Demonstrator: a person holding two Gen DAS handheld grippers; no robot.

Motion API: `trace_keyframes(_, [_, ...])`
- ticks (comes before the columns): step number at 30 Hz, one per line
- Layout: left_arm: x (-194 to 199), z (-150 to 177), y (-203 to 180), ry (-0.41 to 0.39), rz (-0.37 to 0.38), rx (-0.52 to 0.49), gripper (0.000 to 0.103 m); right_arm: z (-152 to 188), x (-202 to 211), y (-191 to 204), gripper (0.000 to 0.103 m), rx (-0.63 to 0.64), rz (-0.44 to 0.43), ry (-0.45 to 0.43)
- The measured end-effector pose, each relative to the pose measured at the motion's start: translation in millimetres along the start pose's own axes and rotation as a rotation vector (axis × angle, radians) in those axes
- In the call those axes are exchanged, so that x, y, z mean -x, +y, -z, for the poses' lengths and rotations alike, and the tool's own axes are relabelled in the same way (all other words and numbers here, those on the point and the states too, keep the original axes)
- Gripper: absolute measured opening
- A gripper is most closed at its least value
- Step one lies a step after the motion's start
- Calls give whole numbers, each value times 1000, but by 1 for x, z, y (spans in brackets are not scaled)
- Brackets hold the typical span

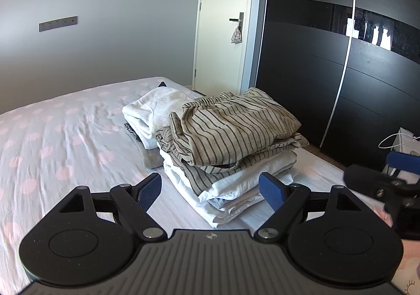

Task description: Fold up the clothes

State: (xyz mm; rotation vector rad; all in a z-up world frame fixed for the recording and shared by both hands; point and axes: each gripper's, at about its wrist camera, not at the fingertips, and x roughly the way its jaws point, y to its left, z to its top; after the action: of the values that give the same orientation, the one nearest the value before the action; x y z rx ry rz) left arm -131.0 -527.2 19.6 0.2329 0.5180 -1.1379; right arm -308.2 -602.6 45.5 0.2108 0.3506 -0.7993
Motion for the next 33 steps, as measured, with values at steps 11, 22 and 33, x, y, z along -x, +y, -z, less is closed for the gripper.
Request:
trace_keyframes(11, [2, 2, 1, 12, 16, 33, 81, 3, 1, 12, 99, 20, -23, 6])
trace_keyframes(22, [2, 4, 2, 21, -10, 44, 81, 8, -1, 15, 99, 7, -18, 6])
trace_keyframes(33, [1, 4, 3, 27, -20, 32, 81, 11, -4, 14, 99, -6, -50, 12])
